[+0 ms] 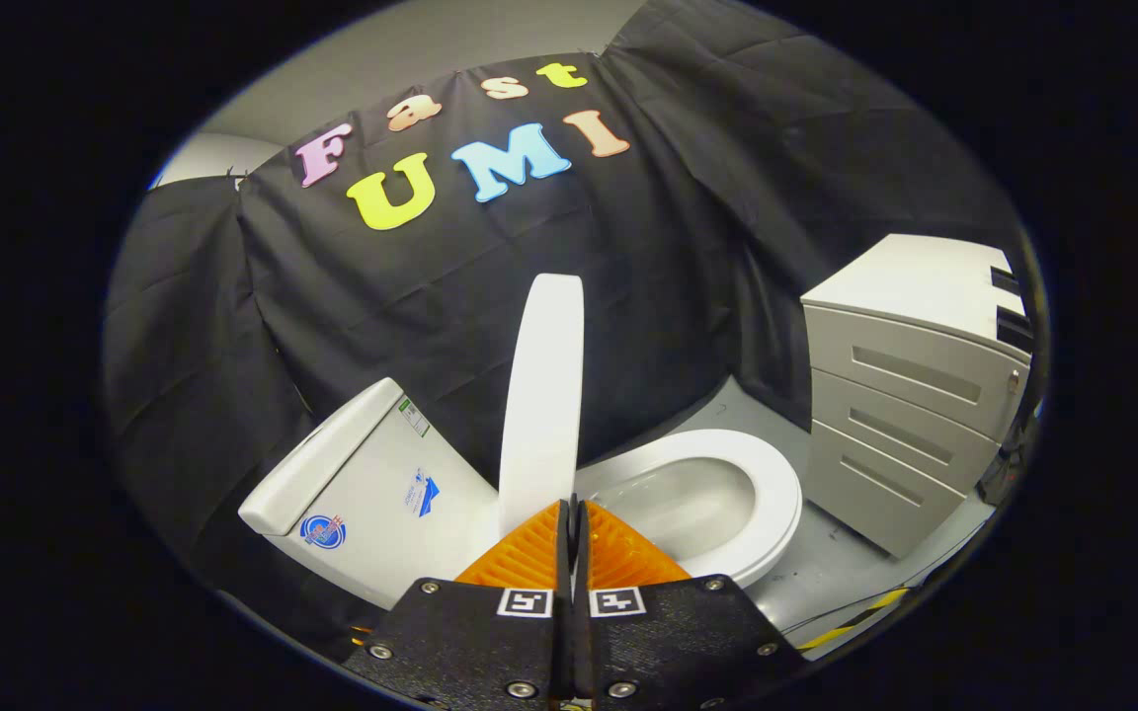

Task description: Open the toilet lid.

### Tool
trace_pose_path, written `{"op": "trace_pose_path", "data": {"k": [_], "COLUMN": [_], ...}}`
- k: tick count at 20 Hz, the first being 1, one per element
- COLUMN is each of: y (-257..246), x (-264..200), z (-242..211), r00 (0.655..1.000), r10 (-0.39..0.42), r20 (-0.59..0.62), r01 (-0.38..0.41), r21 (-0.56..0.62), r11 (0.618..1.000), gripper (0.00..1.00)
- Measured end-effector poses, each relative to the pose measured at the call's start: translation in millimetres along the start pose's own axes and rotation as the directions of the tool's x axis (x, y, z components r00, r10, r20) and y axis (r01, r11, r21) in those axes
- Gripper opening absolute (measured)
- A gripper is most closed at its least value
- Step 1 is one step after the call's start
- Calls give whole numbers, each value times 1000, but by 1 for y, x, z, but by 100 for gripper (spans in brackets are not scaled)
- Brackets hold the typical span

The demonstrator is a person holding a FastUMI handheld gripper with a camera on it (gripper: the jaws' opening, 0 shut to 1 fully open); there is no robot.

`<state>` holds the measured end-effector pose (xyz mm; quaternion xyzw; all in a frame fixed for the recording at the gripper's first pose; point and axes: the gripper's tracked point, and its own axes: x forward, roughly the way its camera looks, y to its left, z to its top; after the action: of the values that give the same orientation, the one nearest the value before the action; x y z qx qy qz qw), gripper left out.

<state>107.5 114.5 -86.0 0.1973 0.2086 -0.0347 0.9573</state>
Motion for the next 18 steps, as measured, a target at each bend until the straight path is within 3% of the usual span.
{"op": "trace_pose_path", "data": {"k": [18], "y": [68], "x": [-9], "z": [2], "r00": [1000], "r10": [30], "r20": [7], "r01": [-28], "r21": [-249], "r11": [968], "gripper": [0]}}
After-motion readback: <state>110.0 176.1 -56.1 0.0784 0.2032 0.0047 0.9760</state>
